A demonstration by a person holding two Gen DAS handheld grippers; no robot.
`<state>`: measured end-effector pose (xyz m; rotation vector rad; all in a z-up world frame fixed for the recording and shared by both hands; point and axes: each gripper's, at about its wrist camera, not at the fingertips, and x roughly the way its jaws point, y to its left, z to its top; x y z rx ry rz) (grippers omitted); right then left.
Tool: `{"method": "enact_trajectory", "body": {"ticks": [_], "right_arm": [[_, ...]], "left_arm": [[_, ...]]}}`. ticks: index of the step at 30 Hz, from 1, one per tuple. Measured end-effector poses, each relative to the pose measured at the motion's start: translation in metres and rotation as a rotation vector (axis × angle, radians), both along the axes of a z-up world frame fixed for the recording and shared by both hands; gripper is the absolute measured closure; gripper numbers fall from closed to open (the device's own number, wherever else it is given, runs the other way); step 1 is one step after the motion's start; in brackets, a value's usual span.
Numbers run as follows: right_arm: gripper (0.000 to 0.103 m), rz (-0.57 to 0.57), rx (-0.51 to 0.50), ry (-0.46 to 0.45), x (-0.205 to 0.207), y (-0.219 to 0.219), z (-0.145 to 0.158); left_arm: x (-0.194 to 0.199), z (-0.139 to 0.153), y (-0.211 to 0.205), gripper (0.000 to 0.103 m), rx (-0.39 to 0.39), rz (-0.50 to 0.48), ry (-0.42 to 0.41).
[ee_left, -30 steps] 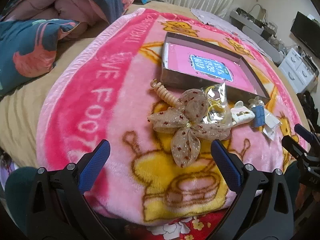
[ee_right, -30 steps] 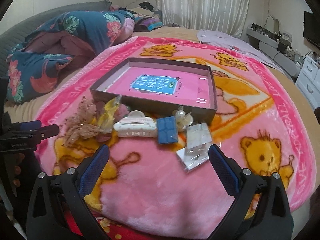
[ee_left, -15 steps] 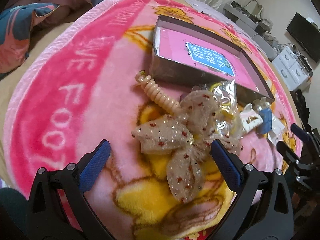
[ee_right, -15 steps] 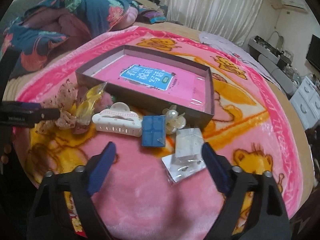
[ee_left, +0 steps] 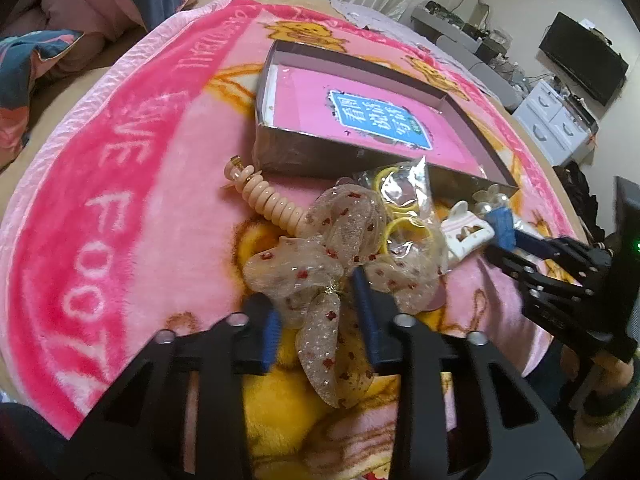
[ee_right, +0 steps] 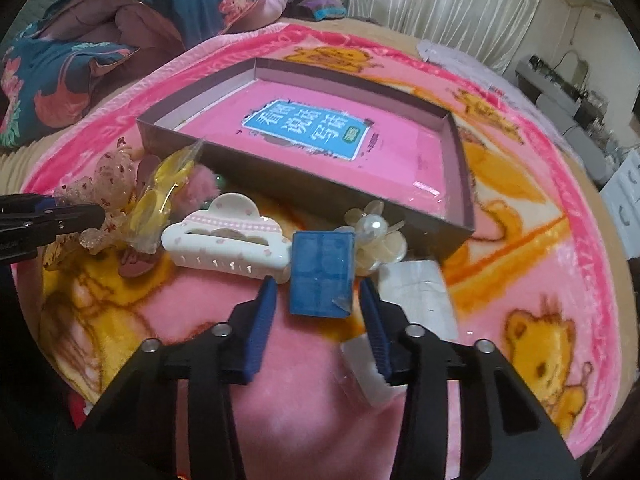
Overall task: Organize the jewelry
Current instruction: 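Close left tool on the beige bow clip while right tool closes on the blue clip, then carry the bow clip into the box and open left tool while right drops the blue clip there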
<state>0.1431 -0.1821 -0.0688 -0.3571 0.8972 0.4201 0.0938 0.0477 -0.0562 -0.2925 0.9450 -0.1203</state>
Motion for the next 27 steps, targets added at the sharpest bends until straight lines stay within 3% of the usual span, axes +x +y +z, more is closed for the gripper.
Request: {"method": "enact_trajectory", "body": {"ticks": [2,14,27], "right_arm": [[0.072,0.002,0.012,0.004,0.001,-0.001,-0.001],[0.072,-0.001,0.245,0.045,-0.01,-0.028,0.02],[0.072,-0.088,0.367,-0.016,-0.022,-0.078,0.057]], "left_arm": [[-0.002,0.002,0.004,0.094,-0.006,0.008,-0.009],[-0.015,0.024,0.026,0.095,-0.062,0.064,-0.058],[-0.001,0.058,0.018,0.095,-0.041,0.046,-0.124]]}}
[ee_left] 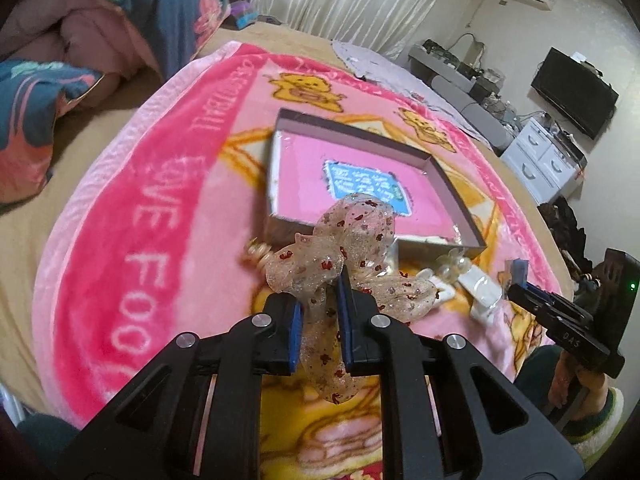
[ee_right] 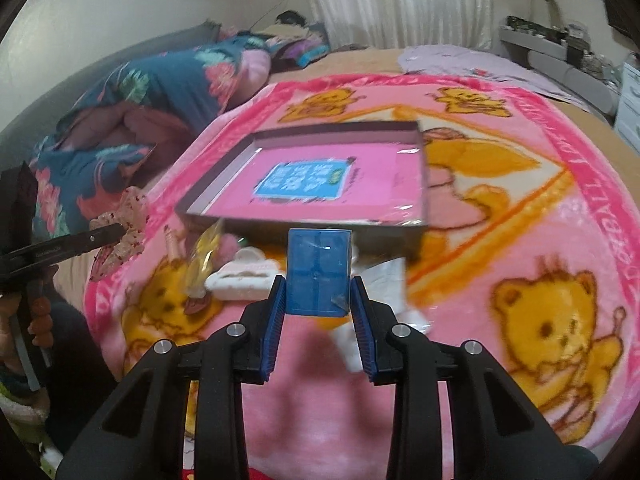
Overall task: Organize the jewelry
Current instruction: 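Carry the bow clip into the box and open left tool while right drops the blue clip there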
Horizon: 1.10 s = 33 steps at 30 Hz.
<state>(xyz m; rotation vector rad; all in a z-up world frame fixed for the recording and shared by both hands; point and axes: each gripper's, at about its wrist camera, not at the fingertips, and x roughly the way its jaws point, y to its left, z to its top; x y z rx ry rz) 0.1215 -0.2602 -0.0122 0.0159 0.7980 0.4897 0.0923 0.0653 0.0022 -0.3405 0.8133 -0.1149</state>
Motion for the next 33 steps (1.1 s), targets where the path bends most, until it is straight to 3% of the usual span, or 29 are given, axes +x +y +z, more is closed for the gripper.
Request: {"method": "enact_trajectory", "body": {"ticks": [17,33], "right_arm": [[0.072,-0.145,-0.001,-0.07,0.025,-0.051,0.025],[0.072,-0.126,-0.021,-0.083,0.08,-0.014,0.034]], "left_arm": [[0.061,0.026,-0.041,0.095,-0.016,-0.066,-0.081],[0.112,0.009,-0.035,0.095,0.017,-0.032,-0.056]]}}
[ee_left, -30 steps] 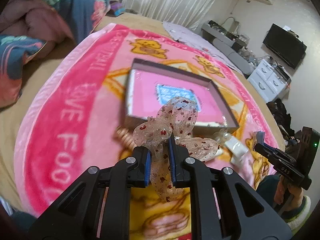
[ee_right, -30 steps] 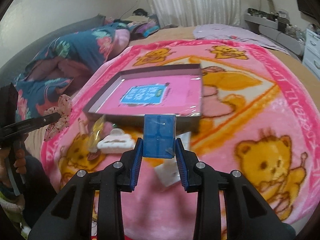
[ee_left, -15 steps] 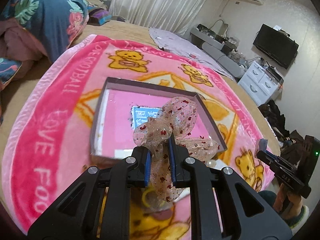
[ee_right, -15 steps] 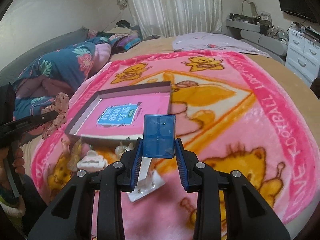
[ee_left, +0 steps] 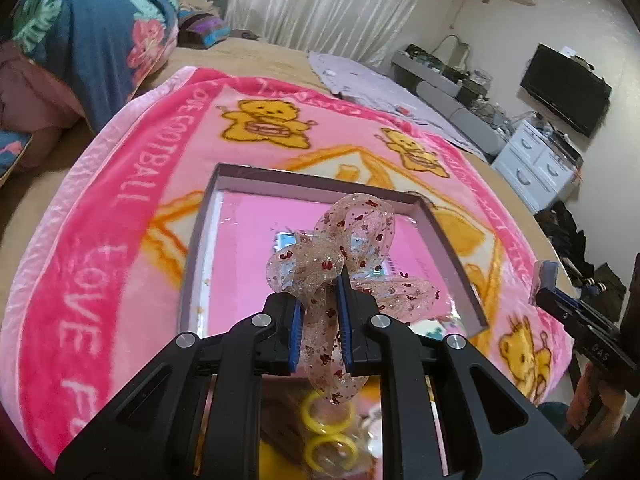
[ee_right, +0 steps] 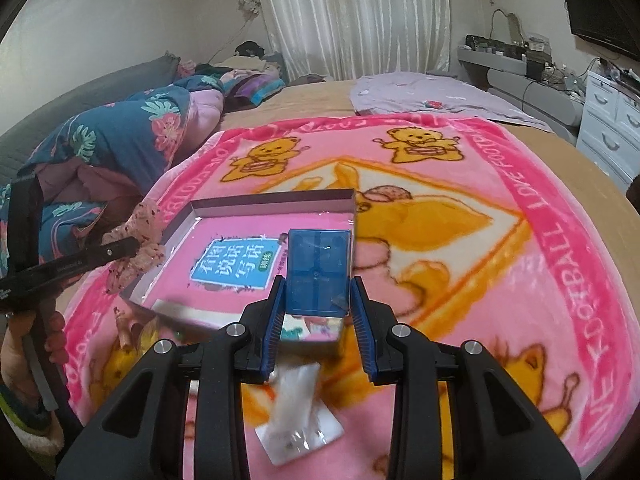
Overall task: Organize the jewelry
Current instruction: 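Carry the bow clip into the box and open left tool while right drops the blue clip there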
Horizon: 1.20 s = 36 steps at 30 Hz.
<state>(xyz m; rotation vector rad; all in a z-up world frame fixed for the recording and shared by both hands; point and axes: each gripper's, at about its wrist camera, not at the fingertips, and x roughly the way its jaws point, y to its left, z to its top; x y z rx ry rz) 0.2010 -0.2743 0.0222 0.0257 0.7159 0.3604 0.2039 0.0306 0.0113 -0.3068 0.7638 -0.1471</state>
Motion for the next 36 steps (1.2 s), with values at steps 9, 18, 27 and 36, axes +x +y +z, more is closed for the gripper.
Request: {"method": "enact_trajectory", "body": {"ticks": [9,18,27,36], "right_arm": [[0.072,-0.001,-0.018,0.063,0.045,0.029,-0.016],[0.072,-0.013,-0.056,0.133,0.062,0.042,-0.052],[0.072,0.002,-0.104,0.155,0.061,0.049,-0.067],[0.07,0.001,-0.099,0.164,0.058,0.046,-0.07]], "left_arm": [[0.019,-0.03,0.018,0.094,0.031,0.016,0.076],[0.023,-0.038,0.021,0.092,0.061,0.02,0.093],[0.02,-0.039,0.028,0.071,0.081,0.031,0.106],[0.011,-0.032,0.039,0.039,0.062,0.049,0.102]]}}
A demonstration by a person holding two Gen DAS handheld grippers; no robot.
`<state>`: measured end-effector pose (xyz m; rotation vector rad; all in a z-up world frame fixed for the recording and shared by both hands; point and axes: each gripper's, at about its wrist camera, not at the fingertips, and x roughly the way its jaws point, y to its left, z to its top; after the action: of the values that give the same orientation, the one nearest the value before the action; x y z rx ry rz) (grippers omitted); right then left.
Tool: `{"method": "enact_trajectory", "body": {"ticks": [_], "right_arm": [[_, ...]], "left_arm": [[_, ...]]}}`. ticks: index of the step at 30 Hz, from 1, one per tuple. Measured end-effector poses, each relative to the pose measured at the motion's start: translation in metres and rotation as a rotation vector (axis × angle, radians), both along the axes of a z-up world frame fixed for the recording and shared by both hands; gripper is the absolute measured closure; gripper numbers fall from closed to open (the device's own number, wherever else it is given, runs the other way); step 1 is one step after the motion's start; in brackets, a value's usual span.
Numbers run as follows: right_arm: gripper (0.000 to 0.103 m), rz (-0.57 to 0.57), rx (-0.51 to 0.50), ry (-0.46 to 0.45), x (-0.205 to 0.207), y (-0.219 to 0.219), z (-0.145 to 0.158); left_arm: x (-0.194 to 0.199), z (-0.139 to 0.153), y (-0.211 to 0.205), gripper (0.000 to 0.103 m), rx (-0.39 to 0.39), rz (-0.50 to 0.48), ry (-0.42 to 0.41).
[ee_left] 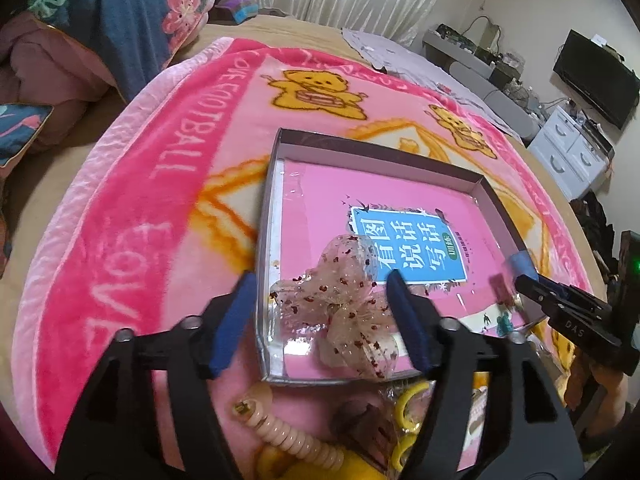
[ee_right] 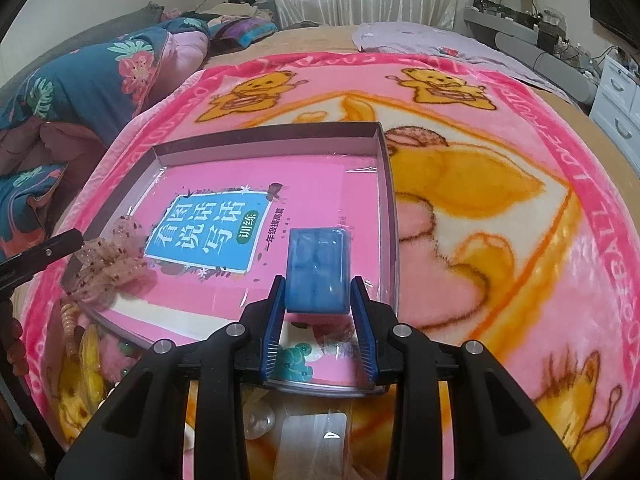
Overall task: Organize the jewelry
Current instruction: 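Carry the bow clip into the box and open left tool while right drops the blue clip there, then move left tool to the bag of yellow bangles while right tool approaches the clear claw clip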
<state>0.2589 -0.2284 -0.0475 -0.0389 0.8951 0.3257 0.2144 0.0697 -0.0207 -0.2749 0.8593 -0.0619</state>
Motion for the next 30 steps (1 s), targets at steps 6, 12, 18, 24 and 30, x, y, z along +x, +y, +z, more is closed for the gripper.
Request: {"method": "enact_trajectory", "body": {"ticks": [6,12,18,24,30], "right_arm": [[0.051,-0.006,0.02,-0.034,-0.007,-0.005,0.008],[0.033,-0.023,0.067,-0.118,-0.021,-0.017,0.031],[0.026,-0.021,0.077,-0.191,-0.041,-0.025,0.056],[0.019,-0.012,0.104,-0.244,-0.064,-0.033,0.079],[0.019,0.011,0.109,-0.285,-0.09,-0.035,0.097]], "left_arm": [[-0.01,0.012,0.008,0.01,0.016,0.039,-0.023],[-0.022,0.027,0.019,0.009,0.016,0.08,-0.047],[-0.045,0.054,0.026,0.009,0.001,0.105,-0.118],[-0.067,0.075,0.026,0.009,-0.014,0.118,-0.172],[-0.087,0.084,0.019,0.009,-0.029,0.107,-0.19]]}}
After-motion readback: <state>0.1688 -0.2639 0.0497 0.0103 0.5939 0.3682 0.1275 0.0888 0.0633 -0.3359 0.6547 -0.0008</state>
